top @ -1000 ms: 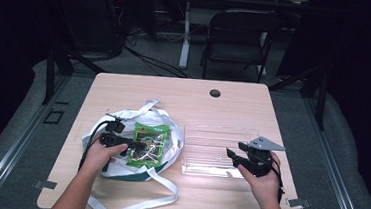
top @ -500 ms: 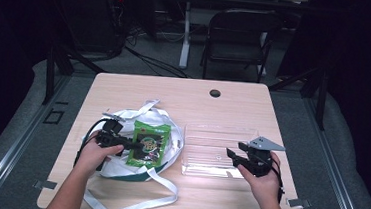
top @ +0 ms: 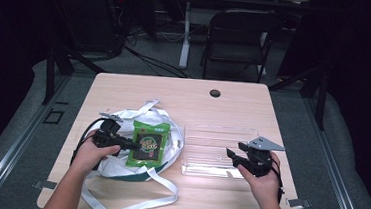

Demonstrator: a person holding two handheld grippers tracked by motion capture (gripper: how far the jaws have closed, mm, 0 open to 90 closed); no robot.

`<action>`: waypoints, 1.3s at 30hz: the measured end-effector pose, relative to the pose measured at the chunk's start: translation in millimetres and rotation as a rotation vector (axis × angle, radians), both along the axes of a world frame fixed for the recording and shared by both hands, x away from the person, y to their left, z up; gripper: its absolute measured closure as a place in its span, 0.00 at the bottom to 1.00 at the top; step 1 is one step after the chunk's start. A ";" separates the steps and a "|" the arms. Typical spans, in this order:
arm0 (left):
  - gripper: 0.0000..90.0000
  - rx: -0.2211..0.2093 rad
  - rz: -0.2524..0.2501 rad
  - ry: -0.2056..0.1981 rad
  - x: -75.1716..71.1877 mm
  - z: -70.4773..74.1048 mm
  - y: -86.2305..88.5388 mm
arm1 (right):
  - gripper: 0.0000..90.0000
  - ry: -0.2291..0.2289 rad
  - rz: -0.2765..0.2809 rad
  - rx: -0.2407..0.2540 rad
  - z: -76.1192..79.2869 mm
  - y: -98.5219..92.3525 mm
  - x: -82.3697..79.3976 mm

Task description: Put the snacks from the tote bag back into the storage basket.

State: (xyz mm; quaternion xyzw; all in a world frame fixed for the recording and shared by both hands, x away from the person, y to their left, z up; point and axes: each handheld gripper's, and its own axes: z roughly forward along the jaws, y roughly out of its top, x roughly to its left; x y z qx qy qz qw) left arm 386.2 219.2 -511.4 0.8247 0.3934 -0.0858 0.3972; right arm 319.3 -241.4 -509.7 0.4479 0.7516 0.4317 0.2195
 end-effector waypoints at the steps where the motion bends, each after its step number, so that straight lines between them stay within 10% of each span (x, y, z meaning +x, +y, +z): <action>1: 0.78 -0.004 -0.003 0.002 0.0 0.4 0.8 | 0.52 0.000 0.000 0.002 0.0 -0.2 0.0; 21: 0.81 -0.036 0.008 -0.003 0.9 0.5 11.3 | 0.52 -0.002 -0.006 -0.001 -0.1 -2.3 0.0; 39: 0.81 -0.084 0.102 -0.128 -5.1 21.3 23.7 | 0.52 -0.022 0.008 -0.029 0.1 -1.1 -0.3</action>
